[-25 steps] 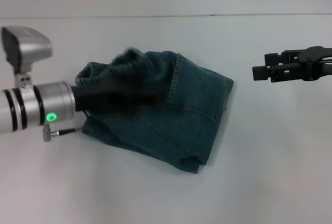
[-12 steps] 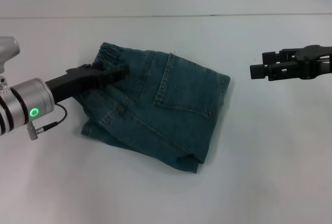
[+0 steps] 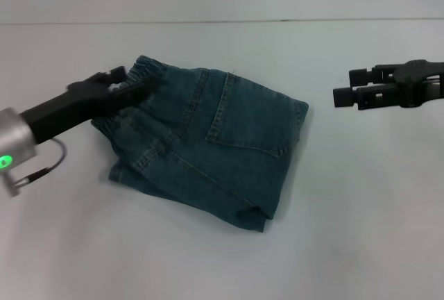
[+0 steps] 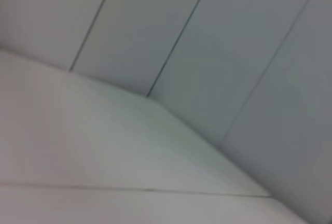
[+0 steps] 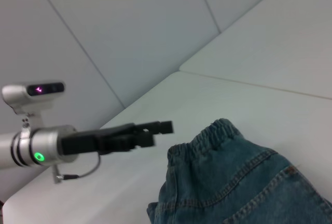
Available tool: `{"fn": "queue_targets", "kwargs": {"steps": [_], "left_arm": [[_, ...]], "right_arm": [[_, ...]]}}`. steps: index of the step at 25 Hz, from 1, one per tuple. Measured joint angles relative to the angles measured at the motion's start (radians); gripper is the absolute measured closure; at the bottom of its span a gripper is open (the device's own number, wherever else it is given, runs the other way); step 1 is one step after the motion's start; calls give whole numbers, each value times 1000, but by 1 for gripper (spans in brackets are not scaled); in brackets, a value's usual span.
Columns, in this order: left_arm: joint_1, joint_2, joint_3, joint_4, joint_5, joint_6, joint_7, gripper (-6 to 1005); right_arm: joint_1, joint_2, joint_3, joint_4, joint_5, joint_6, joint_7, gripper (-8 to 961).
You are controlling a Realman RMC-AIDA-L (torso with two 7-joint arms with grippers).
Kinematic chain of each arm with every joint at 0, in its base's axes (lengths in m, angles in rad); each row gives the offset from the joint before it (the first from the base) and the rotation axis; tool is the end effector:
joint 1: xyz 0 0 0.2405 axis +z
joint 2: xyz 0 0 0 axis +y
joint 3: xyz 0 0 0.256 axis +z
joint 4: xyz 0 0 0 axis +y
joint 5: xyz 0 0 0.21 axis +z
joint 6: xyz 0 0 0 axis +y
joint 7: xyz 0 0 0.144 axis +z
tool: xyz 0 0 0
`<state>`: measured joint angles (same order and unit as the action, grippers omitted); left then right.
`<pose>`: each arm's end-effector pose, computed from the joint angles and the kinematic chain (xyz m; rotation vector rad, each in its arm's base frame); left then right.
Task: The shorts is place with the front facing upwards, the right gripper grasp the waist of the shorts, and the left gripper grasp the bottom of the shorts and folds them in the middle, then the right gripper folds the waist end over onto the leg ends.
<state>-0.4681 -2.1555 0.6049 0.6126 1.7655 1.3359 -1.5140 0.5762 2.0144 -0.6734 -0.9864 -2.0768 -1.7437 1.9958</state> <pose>-0.2784 0.3425 -0.0037 -2.2485 -1.0173 -0.9681 0.2272 0.3500 0.0746 -2.7165 1.0195 0.5995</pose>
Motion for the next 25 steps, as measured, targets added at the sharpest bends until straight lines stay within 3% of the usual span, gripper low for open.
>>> {"fn": "queue_targets", "kwargs": {"steps": [5, 8, 11, 18, 25], "left_arm": [[106, 29, -38, 140, 29, 245, -49, 52], [153, 49, -89, 227, 131, 386, -98, 52], [174, 51, -147, 296, 259, 476, -123, 52], [184, 39, -163, 305, 381, 470, -123, 52], [169, 33, -158, 292, 399, 452, -129, 52]], "right_arm": [[-39, 35, 1, -1, 7, -21, -114, -6], [-74, 64, 14, 17, 34, -13, -209, -7], [-94, 71, 27, 87, 77, -10, -322, -7], [-103, 67, 27, 270, 93, 39, -526, -6], [-104, 68, -3, 306, 90, 86, -541, -6]]}}
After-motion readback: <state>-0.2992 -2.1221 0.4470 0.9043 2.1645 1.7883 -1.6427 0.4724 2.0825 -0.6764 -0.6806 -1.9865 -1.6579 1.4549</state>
